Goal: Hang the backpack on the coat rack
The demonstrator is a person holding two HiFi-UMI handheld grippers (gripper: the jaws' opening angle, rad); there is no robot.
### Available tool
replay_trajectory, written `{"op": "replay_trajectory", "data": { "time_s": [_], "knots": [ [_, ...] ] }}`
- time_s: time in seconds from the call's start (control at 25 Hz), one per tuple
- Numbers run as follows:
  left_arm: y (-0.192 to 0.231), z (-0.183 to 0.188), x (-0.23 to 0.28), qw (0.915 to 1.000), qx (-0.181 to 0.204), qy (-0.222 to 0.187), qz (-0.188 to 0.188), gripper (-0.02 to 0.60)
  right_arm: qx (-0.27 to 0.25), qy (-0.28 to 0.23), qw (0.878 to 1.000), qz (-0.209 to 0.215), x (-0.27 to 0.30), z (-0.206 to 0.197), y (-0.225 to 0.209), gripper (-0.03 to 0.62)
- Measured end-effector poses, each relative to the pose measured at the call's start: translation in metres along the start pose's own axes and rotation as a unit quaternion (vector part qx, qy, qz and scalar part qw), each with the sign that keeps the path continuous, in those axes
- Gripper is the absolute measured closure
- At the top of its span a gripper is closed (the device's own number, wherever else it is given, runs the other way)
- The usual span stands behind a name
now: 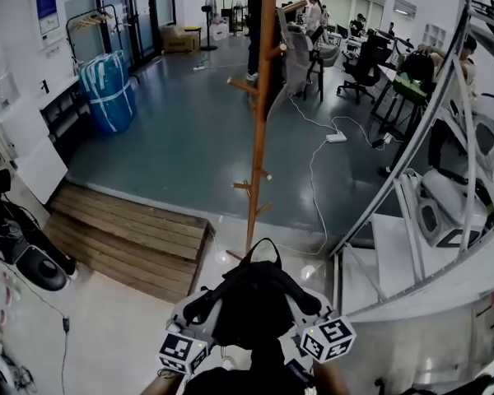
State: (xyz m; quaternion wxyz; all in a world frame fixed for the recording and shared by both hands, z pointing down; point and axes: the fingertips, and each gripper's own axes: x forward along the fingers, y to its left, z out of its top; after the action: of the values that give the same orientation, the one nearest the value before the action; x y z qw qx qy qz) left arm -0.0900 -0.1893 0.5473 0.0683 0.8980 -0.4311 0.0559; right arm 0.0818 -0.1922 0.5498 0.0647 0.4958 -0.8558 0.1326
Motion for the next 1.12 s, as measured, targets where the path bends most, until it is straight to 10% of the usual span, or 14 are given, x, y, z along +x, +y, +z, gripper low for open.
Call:
{"op": "replay_trajectory", "data": {
  "time_s": [1.12],
  "knots": [
    [0.056, 0.191, 0.119, 0.9958, 0.036, -0.084, 0.002, 0.492, -0.063, -0.047, 0.993, 0.086, 0.083, 0.217, -0.084, 0.54]
  ]
}}
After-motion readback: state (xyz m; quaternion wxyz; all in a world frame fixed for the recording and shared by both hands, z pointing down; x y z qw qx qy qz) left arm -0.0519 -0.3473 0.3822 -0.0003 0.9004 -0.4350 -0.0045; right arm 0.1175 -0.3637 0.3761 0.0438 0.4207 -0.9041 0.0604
